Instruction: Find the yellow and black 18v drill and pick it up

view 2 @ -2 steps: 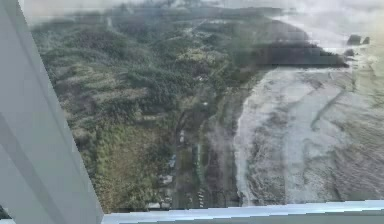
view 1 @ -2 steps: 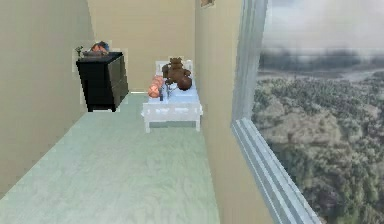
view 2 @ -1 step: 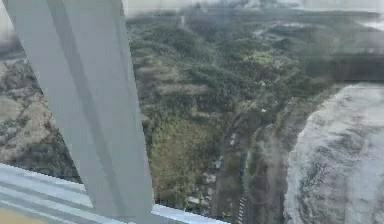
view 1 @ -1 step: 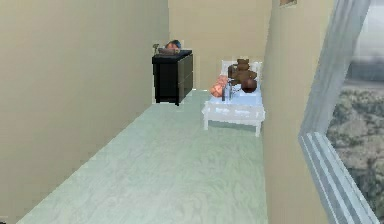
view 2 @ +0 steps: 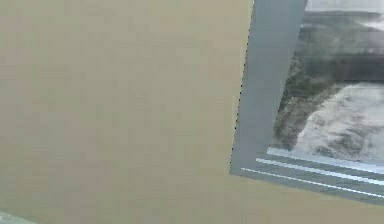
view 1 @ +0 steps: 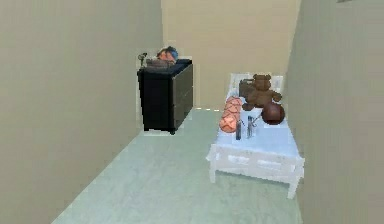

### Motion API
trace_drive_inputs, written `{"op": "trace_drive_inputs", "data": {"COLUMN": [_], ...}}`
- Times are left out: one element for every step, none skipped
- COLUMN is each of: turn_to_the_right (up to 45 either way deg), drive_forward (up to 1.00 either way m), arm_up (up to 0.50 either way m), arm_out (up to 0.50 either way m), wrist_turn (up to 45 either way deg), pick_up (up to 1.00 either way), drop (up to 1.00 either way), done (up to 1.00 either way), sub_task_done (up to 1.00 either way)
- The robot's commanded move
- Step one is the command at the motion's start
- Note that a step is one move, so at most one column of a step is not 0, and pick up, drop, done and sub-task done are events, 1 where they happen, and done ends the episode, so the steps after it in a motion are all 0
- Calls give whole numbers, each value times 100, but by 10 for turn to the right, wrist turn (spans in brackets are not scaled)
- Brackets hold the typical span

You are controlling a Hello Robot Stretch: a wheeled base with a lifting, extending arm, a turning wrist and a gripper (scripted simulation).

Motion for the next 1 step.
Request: {"op": "trace_drive_inputs", "data": {"turn_to_the_right": [-30], "drive_forward": [0], "arm_up": [0], "arm_out": [0], "wrist_turn": [0], "pick_up": [0], "drop": [0], "done": [0], "sub_task_done": [0]}}
